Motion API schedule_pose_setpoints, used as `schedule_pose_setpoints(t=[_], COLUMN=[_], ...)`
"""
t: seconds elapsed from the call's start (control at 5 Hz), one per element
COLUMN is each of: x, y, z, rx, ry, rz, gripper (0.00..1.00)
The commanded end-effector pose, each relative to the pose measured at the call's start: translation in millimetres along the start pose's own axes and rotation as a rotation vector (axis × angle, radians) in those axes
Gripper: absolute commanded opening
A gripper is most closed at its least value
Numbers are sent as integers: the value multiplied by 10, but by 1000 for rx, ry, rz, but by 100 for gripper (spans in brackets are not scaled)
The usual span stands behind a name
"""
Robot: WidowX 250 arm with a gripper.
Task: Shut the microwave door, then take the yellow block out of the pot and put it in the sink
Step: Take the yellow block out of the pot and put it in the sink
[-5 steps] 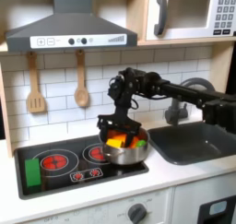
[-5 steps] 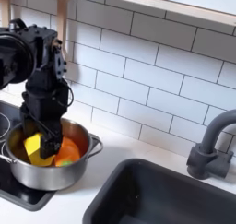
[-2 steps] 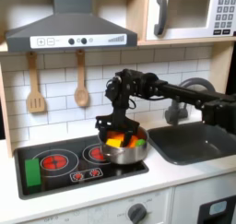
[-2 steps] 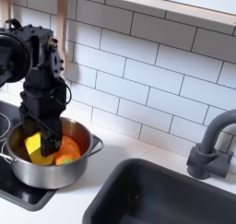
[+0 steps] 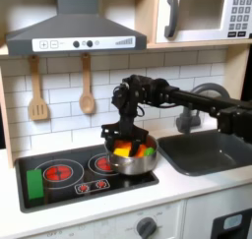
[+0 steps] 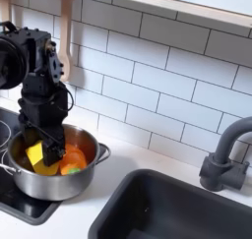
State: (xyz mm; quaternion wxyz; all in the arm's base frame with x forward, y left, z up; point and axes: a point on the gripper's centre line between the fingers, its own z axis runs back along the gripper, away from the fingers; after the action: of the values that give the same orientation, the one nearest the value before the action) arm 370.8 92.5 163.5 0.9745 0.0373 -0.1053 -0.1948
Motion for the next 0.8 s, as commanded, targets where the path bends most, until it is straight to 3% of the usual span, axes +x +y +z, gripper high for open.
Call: schedule_pose_setpoints(t=[0.0,0.2,0.6], x=[64,65,197], y=[48,60,87], z=[137,172,426], rx=[13,-6,-14], ry=[-43,-42,-108], rz=[22,34,36], gripper=[0,0,0])
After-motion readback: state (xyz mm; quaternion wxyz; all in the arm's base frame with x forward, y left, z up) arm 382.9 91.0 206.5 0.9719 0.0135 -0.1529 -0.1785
